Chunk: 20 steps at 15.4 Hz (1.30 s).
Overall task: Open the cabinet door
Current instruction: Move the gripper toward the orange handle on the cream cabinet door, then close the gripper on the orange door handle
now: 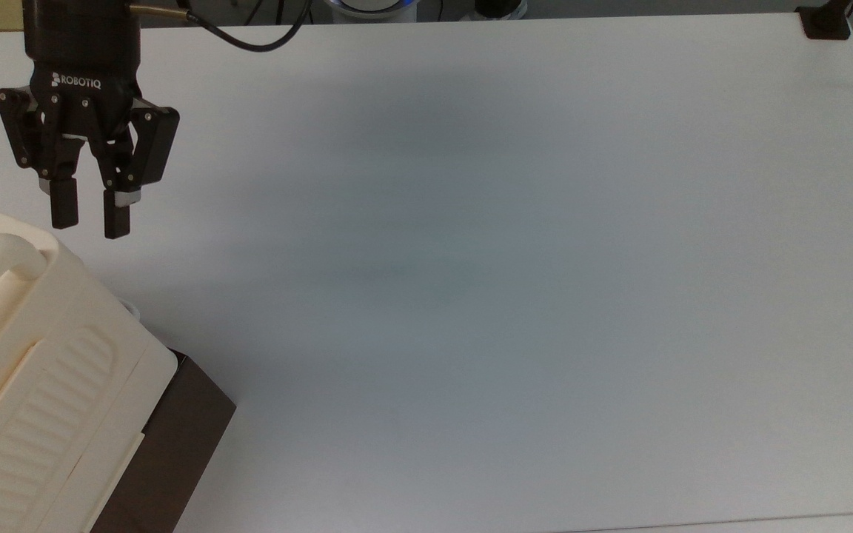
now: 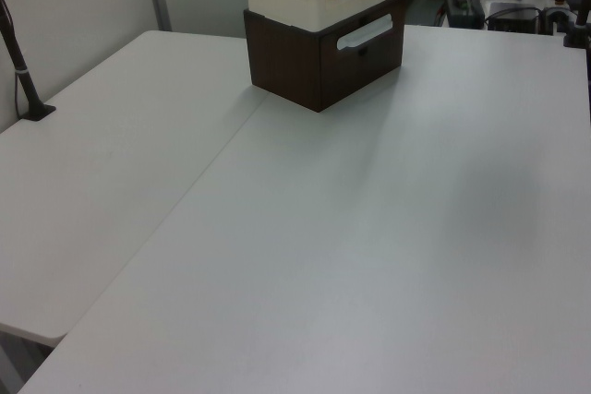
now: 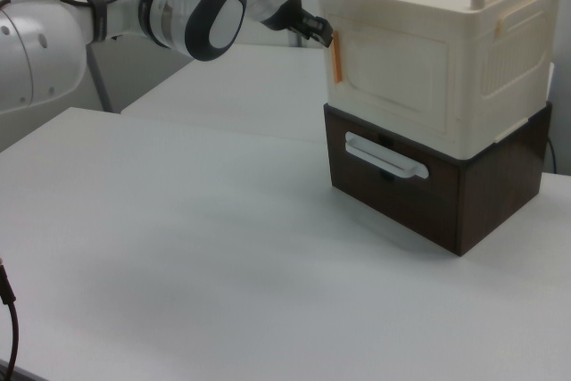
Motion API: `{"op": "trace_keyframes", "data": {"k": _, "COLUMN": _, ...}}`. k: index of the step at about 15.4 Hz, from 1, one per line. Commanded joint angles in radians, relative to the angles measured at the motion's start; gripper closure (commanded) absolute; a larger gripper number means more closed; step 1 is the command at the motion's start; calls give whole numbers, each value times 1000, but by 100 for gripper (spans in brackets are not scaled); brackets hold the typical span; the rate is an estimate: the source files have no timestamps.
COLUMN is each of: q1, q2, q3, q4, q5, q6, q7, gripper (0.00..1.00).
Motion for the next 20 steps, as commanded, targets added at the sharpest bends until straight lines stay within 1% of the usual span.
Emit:
{"op": "trace_keyframes", "data": {"k": 1, "q1": 6, "q2": 17, "q3": -26, "q4": 19, "q5": -16, "q6": 32, "q7": 13, "gripper": 55}}
{"op": "trace_keyframes", "data": {"k": 5, "q1": 6, "q2": 43, "q3": -32, "q4": 19, "q5": -20, "q6": 98, "q7": 15, "gripper": 56}}
{"op": "trace_keyframes", "data": {"k": 7, "q1": 8, "q2": 47, "q3": -36, "q4": 19, "q5": -21, "q6": 103, "q7": 13, "gripper": 58}}
{"op": "trace_keyframes", "data": {"k": 9, "q1": 8, "q2": 53, "q3": -36, "q4": 20, "q5": -38, "q6": 118, "q7": 13, "gripper": 59}}
{"op": "trace_keyframes", "data": {"k": 10, "q1": 9, "q2": 56, "q3": -36, "q4": 19, "q5": -47, "q6": 121, "q7": 13, "gripper": 62}}
{"op": "trace_keyframes", "data": {"k": 11, "q1": 11, "q2": 56, "q3": -36, "q4": 19, "q5": -61, "q6": 128, "q7": 15, "gripper": 68}}
{"op": "trace_keyframes", "data": {"k": 13, "q1": 11, "q2": 57, "q3": -36, "q4": 19, "q5": -66, "q6": 138, "q7": 18, "gripper": 85}}
{"op": "trace_keyframes", "data": {"k": 15, "q1": 8, "q2": 57, "q3": -35, "q4": 16, "q5": -66, "q6": 138, "q7": 13, "gripper": 99}}
{"op": "trace_keyframes", "data": {"k": 16, "q1": 6, "q2": 59, "q3": -36, "q4": 16, "q5": -66, "q6": 138, "q7": 12, "gripper": 100}}
{"op": "trace_keyframes", "data": {"k": 20, "q1": -3, "q2": 56, "q3": -36, "q4": 11, "q5": -66, "q6": 137, "q7": 9, "gripper": 100}}
